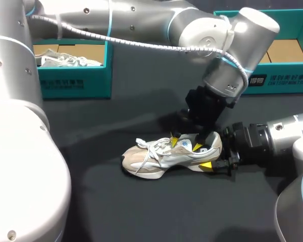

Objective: Take the shoe out of the shoebox, open the shoe tongue, remove and reinsert the insole, then place the shoe into the shoebox

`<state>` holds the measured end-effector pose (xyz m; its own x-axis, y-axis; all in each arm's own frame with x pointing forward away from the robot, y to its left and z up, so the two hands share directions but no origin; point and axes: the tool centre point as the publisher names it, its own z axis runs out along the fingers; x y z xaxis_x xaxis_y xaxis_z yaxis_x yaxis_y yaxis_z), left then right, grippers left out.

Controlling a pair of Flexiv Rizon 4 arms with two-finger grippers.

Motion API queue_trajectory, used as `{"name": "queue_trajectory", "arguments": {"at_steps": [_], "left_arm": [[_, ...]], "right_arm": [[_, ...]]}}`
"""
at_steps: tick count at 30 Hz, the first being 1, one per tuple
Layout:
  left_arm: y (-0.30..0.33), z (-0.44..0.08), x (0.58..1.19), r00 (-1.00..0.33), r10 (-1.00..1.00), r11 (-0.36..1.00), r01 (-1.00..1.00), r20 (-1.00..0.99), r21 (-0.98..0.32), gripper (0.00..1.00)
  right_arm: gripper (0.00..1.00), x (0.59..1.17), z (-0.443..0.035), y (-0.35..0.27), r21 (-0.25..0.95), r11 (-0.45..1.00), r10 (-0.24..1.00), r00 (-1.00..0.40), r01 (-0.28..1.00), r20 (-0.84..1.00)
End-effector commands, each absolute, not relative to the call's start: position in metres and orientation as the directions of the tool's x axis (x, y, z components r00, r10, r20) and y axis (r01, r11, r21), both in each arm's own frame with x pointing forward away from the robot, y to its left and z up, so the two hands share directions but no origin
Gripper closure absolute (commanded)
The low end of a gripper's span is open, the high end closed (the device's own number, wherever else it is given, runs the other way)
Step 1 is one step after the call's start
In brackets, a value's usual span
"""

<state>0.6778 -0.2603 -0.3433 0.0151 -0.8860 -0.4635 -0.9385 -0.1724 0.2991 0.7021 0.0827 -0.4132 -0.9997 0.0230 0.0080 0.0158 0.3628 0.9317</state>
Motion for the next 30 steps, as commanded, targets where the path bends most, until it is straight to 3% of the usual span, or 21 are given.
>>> {"name": "queue_trajectory", "arguments": {"at_steps": [1, 9, 26, 28, 30], "left_arm": [[-0.262, -0.341, 0.676, 0.121, -0.842, -0.284, -0.928, -0.526, 0.241, 0.40], [-0.253, -0.336, 0.674, 0.099, -0.833, -0.274, -0.928, -0.544, 0.251, 0.55], [-0.239, -0.319, 0.670, 0.040, -0.862, -0.216, -0.931, -0.505, 0.294, 0.60], [-0.235, -0.317, 0.673, 0.021, -0.867, -0.203, -0.927, -0.498, 0.315, 0.62], [-0.234, -0.315, 0.674, 0.022, -0.869, -0.204, -0.926, -0.495, 0.318, 0.73]], "right_arm": [[1.00, 0.701, -0.413, 0.084, 0.930, 0.367, 0.022, -1.000, 0.017, 0.010], [1.00, 0.701, -0.413, 0.084, 0.930, 0.367, 0.022, -1.000, 0.017, 0.010], [1.00, 0.701, -0.413, 0.084, 0.930, 0.367, 0.022, -1.000, 0.017, 0.010], [1.00, 0.701, -0.413, 0.084, 0.930, 0.367, 0.022, -1.000, 0.017, 0.010], [1.00, 0.701, -0.413, 0.084, 0.930, 0.367, 0.022, -1.000, 0.017, 0.010]]}}
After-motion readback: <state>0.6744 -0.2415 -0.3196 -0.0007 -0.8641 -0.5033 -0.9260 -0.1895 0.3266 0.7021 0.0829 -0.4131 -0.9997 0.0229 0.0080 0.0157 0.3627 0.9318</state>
